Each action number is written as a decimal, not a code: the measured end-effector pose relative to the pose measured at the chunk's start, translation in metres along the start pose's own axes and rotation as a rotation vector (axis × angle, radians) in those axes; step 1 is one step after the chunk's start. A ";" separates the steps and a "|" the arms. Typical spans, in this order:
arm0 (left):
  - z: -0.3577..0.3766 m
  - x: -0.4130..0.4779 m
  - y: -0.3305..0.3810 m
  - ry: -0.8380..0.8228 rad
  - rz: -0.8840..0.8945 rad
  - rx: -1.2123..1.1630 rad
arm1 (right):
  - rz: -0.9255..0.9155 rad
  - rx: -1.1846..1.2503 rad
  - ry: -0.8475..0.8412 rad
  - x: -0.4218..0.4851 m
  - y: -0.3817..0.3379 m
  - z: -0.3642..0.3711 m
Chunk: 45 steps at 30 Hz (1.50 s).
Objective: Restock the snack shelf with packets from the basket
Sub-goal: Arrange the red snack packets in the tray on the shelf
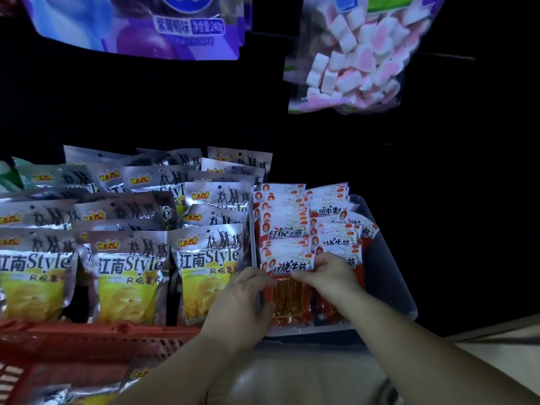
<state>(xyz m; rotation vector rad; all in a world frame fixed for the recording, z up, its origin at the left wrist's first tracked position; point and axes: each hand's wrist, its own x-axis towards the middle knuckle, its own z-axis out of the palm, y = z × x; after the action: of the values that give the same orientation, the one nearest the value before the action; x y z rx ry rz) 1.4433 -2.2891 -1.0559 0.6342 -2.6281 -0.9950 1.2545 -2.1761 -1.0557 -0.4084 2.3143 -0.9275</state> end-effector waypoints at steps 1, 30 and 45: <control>-0.002 0.001 0.000 -0.001 -0.012 -0.022 | 0.008 0.004 0.058 0.000 -0.003 0.002; -0.061 0.004 0.082 0.133 -0.457 -1.073 | -0.235 0.284 -0.117 -0.106 -0.077 -0.058; -0.097 -0.037 0.109 -0.160 -0.278 -1.067 | -0.316 0.280 -0.191 -0.160 -0.093 -0.085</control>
<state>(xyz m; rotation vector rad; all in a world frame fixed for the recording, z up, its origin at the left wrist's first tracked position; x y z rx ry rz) 1.4791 -2.2525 -0.9144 0.6271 -1.6939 -2.3035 1.3287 -2.1213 -0.8747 -0.7216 1.9445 -1.2841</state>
